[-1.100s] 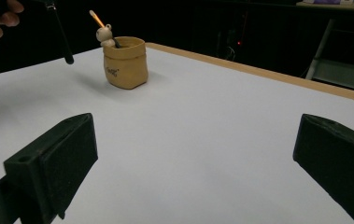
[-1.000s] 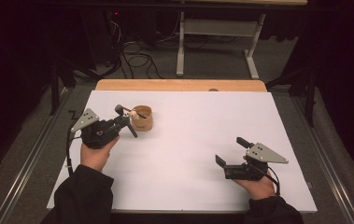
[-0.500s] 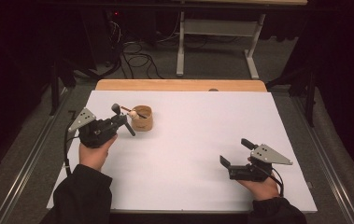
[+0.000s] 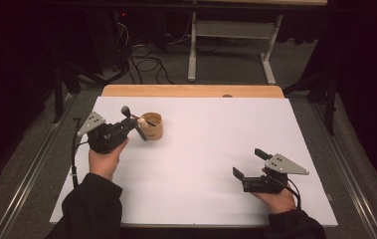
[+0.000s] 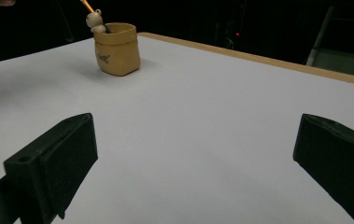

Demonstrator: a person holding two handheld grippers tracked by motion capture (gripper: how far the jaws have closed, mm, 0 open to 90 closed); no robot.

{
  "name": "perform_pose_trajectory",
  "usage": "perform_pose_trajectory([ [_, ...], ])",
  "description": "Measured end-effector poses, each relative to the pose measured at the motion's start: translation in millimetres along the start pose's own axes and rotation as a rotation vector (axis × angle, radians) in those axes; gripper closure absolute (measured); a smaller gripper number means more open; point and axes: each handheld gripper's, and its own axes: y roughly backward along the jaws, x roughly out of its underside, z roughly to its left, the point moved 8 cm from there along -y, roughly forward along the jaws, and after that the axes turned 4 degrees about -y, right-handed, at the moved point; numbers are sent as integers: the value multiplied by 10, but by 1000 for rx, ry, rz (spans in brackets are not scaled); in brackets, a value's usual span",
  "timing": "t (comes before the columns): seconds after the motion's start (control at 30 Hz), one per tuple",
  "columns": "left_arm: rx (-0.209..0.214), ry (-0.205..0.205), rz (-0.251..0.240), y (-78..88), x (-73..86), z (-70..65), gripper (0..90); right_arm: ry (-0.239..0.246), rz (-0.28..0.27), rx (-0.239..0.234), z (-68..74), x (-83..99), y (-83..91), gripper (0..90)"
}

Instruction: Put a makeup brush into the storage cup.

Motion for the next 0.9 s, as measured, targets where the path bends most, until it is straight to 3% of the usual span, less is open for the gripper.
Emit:
perform_pose_trajectory([
  [0.47, -19, -31, 1, -200, -265, -50, 773, 7, 4, 8, 37, 11, 10, 2],
  [0.9, -54, -27, 17, -429, -306, 19, 773, 16, 11, 3, 71, 15, 0, 2],
])
